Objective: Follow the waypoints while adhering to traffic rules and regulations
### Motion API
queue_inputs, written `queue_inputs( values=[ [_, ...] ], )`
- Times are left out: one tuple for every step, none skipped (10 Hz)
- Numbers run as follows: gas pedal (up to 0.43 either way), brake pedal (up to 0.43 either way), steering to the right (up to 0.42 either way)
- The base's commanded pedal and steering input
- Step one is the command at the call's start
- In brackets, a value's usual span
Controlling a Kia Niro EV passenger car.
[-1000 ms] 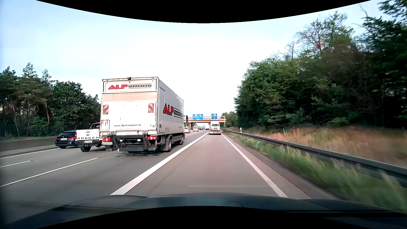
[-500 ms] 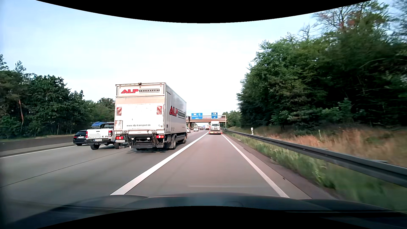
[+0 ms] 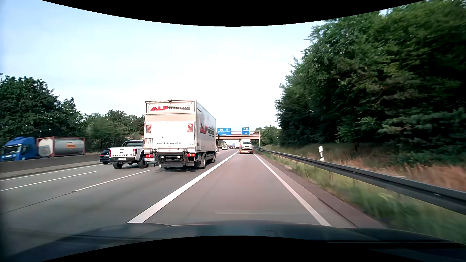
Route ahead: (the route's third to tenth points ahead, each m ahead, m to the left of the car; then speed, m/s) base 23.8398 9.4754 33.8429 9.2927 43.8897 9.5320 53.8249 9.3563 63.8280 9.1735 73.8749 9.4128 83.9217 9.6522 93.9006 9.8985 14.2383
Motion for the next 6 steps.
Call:
queue_inputs(
  values=[
    [0.079, 0.0, -0.005],
    [0.079, 0.0, -0.005],
    [0.079, 0.0, -0.005],
    [0.079, 0.0, -0.005],
    [0.079, 0.0, -0.005],
    [0.079, 0.0, -0.005]
  ],
)
